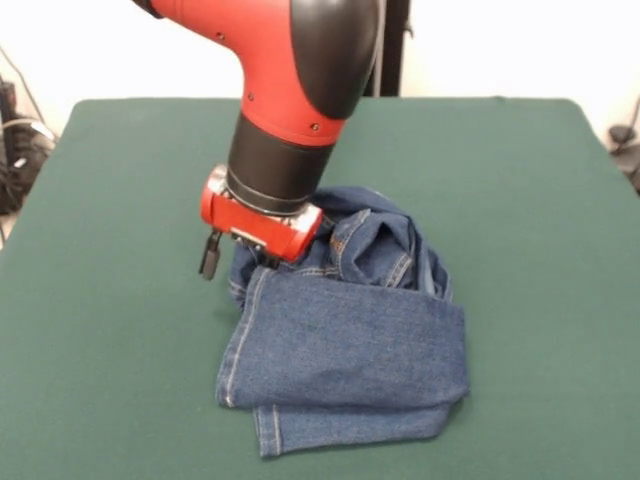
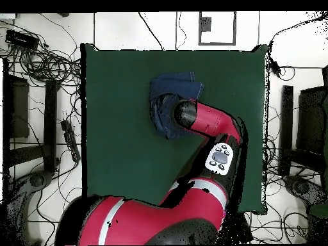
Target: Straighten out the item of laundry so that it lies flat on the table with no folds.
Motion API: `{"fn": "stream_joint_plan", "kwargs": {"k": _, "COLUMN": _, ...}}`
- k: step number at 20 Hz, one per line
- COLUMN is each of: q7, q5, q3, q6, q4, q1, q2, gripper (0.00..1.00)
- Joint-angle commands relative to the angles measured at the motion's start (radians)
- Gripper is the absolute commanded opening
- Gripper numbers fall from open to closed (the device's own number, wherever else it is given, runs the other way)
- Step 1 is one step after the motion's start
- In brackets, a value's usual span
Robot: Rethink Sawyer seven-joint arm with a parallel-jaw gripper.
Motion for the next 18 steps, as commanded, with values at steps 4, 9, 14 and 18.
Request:
{"fn": "stream_joint_plan", "kwargs": {"k": 4, "q7": 0.104, "q5": -0.003, "q3": 0.178, "q6": 0.408, "q4": 0.096, "q1": 0.032, "q2": 0.008, "gripper": 1.00}}
{"fn": "stream_joint_plan", "kwargs": {"k": 9, "q7": -0.033, "q5": 0.017, "q3": 0.345, "q6": 0.396, "q4": 0.184, "q1": -0.054, "q2": -0.025, "gripper": 1.00}}
{"fn": "stream_joint_plan", "kwargs": {"k": 14, "q7": -0.081, "q5": -0.052, "q3": 0.440, "q6": 0.192, "q4": 0.283, "q1": -0.100, "q2": -0.089, "gripper": 0.00}}
{"fn": "stream_joint_plan", "kwargs": {"k": 18, "q7": -0.134, "q5": -0.129, "q3": 0.496, "q6": 0.049, "q4": 0.276, "q1": -0.140, "q2": -0.075, "gripper": 0.00}}
